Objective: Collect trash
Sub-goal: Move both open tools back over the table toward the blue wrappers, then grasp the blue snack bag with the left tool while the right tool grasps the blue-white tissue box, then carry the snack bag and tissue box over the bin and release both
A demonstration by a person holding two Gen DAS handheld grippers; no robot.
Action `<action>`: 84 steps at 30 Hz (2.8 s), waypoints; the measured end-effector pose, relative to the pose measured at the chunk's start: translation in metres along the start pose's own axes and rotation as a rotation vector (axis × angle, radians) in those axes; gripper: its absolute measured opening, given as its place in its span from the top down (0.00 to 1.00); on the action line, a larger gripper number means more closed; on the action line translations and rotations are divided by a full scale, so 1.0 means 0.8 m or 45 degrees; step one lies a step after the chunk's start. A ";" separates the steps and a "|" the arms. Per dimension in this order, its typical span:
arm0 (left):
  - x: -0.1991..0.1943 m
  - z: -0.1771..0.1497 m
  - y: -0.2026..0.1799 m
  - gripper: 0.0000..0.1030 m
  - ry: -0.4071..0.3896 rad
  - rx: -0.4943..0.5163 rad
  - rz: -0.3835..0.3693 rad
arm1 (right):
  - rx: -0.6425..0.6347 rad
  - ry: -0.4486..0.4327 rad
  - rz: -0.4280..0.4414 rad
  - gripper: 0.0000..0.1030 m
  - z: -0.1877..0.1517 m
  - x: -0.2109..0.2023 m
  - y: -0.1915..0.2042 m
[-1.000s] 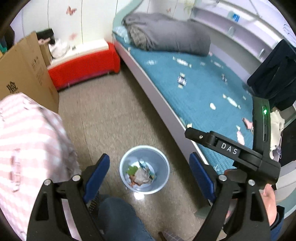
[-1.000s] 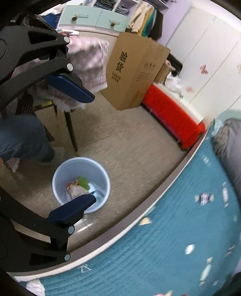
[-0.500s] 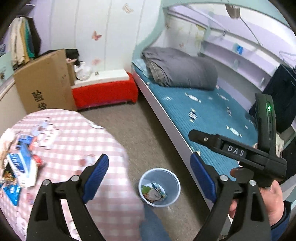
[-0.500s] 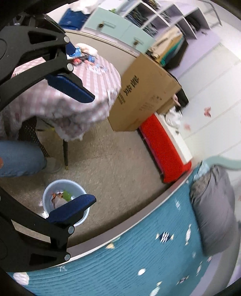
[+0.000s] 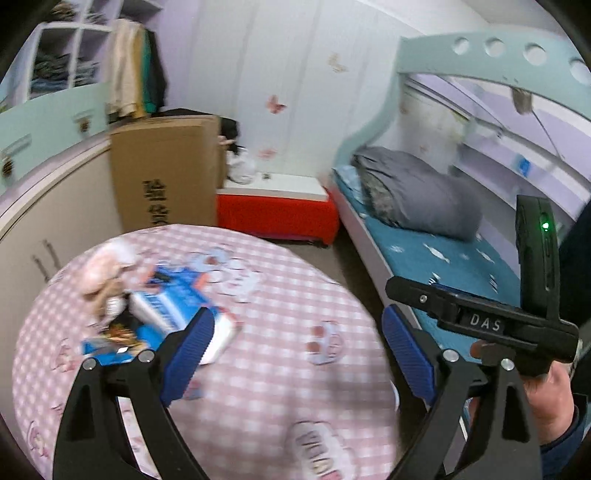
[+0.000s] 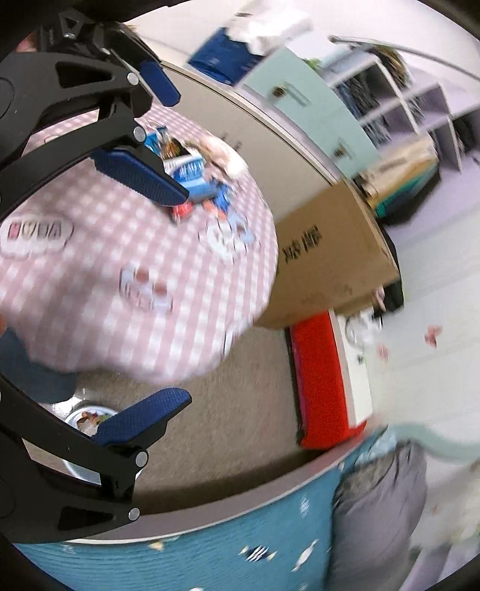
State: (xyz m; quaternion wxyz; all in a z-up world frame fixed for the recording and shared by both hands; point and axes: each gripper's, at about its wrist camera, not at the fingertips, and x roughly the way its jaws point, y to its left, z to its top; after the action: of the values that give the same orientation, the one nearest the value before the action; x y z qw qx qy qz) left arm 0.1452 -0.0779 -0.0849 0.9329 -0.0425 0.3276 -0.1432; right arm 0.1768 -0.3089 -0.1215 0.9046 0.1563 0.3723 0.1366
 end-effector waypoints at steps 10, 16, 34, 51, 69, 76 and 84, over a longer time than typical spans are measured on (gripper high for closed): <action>-0.040 -0.027 0.132 0.12 -0.035 -0.208 0.179 | -0.373 0.161 0.091 0.06 -0.002 0.089 0.147; -0.049 -0.052 0.189 0.12 -0.020 -0.319 0.257 | -0.597 0.293 0.066 0.06 -0.024 0.168 0.208; 0.019 -0.097 0.235 0.12 0.168 -0.365 0.302 | -0.557 0.293 0.188 0.37 -0.042 0.185 0.203; 0.088 -0.086 0.203 0.74 0.301 -0.134 0.198 | -0.253 0.100 0.148 0.36 -0.041 0.069 0.087; 0.002 -0.082 0.156 0.83 0.147 -0.193 0.006 | -0.156 -0.001 0.169 0.36 -0.043 0.019 0.047; 0.009 -0.047 0.083 0.83 0.098 -0.106 -0.076 | -0.095 -0.074 0.129 0.36 -0.041 -0.013 0.008; 0.066 -0.034 -0.058 0.83 0.160 0.065 -0.251 | 0.151 -0.150 -0.026 0.36 -0.060 -0.060 -0.123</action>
State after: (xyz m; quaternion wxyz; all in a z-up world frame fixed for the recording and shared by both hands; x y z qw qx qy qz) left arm 0.1564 -0.1376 -0.1295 0.8927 -0.0416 0.3760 -0.2449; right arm 0.1224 -0.4078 -0.1610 0.9154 0.2137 0.3275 0.0955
